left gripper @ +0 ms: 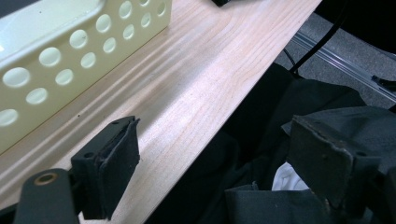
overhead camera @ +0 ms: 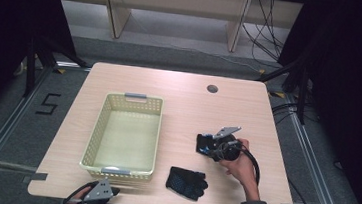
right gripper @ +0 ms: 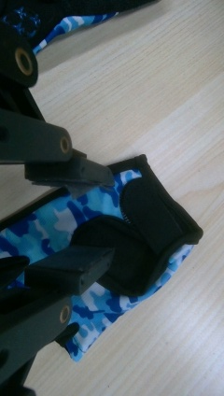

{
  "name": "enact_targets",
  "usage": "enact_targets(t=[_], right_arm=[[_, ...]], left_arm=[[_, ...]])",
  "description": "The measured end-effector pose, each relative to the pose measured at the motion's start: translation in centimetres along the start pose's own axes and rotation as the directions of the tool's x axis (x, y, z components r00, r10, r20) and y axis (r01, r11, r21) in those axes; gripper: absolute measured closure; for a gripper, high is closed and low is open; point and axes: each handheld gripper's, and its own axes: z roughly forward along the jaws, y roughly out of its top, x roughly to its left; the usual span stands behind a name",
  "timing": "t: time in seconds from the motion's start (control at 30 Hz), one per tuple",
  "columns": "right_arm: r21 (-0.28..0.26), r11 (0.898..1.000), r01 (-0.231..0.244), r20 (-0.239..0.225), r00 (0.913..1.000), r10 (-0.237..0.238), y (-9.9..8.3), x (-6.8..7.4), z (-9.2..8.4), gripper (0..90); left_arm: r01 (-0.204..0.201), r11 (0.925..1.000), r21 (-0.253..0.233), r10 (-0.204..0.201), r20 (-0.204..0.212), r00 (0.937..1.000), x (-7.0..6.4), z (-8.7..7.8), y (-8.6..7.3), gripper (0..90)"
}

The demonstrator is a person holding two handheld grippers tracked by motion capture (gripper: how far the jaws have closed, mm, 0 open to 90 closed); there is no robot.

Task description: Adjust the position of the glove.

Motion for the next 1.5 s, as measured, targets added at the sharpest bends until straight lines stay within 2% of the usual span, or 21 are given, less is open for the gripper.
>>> enact_targets(t=[0.1,0.13,0.2,0.23,0.27,0.33,0.4,0.57,0.6,0.7,0.73,0.77,0.87,0.9,1.0,1.13,1.2,1.27,1.33,1.4,1.5], right_arm=[[-0.014,1.000,-0.003,-0.002,1.0000,0.003,-0.1,-0.1,0.4,60.9],[0.001,1.000,0.007,-0.009,0.9999,-0.007,-0.1,-0.2,0.4,61.3],[-0.009,1.000,0.015,-0.016,0.9998,-0.015,-0.2,-0.1,0.8,62.3],[-0.003,1.000,0.016,-0.021,0.9997,-0.016,-0.2,-0.1,0.9,62.5],[0.008,0.999,0.033,-0.022,0.9992,-0.033,-0.3,-0.1,0.8,63.1],[-0.004,1.000,0.012,-0.031,0.9995,-0.012,-0.3,-0.1,0.9,64.5],[0.010,1.000,0.004,-0.045,0.9990,-0.004,-0.3,-0.2,0.8,68.9],[-0.014,0.999,-0.040,-0.076,0.9964,0.039,-0.6,-0.4,0.9,80.8],[-0.010,0.999,-0.054,-0.088,0.9947,0.053,-0.7,-0.4,0.8,89.4],[-0.043,0.999,0.007,-0.078,0.9969,-0.010,-0.8,-0.8,1.0,89.4],[-0.002,0.999,-0.043,-0.079,0.9959,0.042,-0.6,-0.3,0.7,89.5],[-0.001,0.999,-0.048,-0.082,0.9954,0.048,-0.6,-0.3,0.7,89.6],[-0.025,0.998,-0.062,-0.078,0.9951,0.060,-0.5,-0.5,0.6,89.7],[-0.066,0.997,-0.041,-0.083,0.9959,0.036,-0.6,-0.7,0.5,89.7],[-0.117,0.992,-0.053,-0.086,0.9954,0.043,-0.1,-1.0,-0.7,89.7],[-0.188,0.980,-0.065,-0.099,0.9940,0.046,0.7,-1.1,-2.8,89.8],[-0.200,0.978,-0.066,-0.106,0.9933,0.045,1.0,-0.9,-4.2,89.7],[-0.231,0.971,-0.060,-0.101,0.9942,0.038,1.4,-0.5,-5.1,89.8],[-0.252,0.965,-0.072,-0.104,0.9935,0.047,1.7,-0.1,-6.1,89.8],[-0.277,0.959,-0.062,-0.121,0.9922,0.029,2.1,0.6,-6.9,89.7],[-0.290,0.956,-0.038,-0.123,0.9924,0.002,2.4,2.0,-7.7,89.7]], left_arm=[[0.014,0.9999,0.006,-0.014,0.000,0.9999,-0.1,0.1,0.0,16.3],[-0.009,0.9999,0.008,0.009,0.000,1.0000,0.0,0.0,0.0,16.3],[0.013,0.9999,0.008,-0.013,0.000,0.9999,-0.1,0.1,0.0,16.3],[-0.015,0.9997,0.017,0.015,-0.001,0.9999,0.1,0.0,0.0,16.3],[-0.010,0.9999,0.008,0.010,-0.001,1.0000,0.0,0.0,0.0,16.3],[-0.004,1.0000,0.006,0.004,0.002,1.0000,0.0,0.1,0.0,16.3],[0.014,0.9999,0.009,-0.015,0.003,0.9999,-0.1,0.1,-0.1,16.3],[-0.009,0.9996,0.025,0.009,-0.006,0.9999,0.0,0.0,0.0,16.4],[-0.009,0.9997,0.025,0.009,-0.007,0.9999,0.0,0.0,0.0,16.4],[-0.003,0.9998,0.018,0.003,-0.003,1.0000,-0.1,0.1,0.0,16.5],[-0.010,0.9998,0.017,0.010,-0.003,0.9999,-0.1,0.1,0.0,16.5],[-0.020,0.9997,0.016,0.020,-0.003,0.9998,-0.1,0.0,0.0,16.5],[0.000,0.9999,0.012,0.000,-0.006,1.0000,-0.2,0.1,0.0,16.5],[0.010,0.9999,0.006,-0.010,0.001,0.9999,-0.2,0.0,0.0,16.5],[-0.020,0.9996,0.018,0.020,-0.002,0.9998,0.0,0.0,0.1,16.5],[0.006,1.0000,0.008,-0.006,-0.003,1.0000,-0.2,0.1,0.0,16.5],[-0.025,0.9996,0.014,0.025,-0.003,0.9997,0.0,0.0,0.0,16.5],[-0.009,0.9998,0.016,0.009,-0.019,0.9998,0.0,0.1,0.0,16.5],[0.009,1.0000,0.003,-0.009,0.005,0.9999,-0.1,0.1,0.0,16.5],[-0.013,0.9996,0.024,0.013,-0.006,0.9999,0.1,0.0,0.0,16.5],[0.011,0.9999,0.003,-0.011,0.007,0.9999,-0.1,0.1,0.0,16.5]])
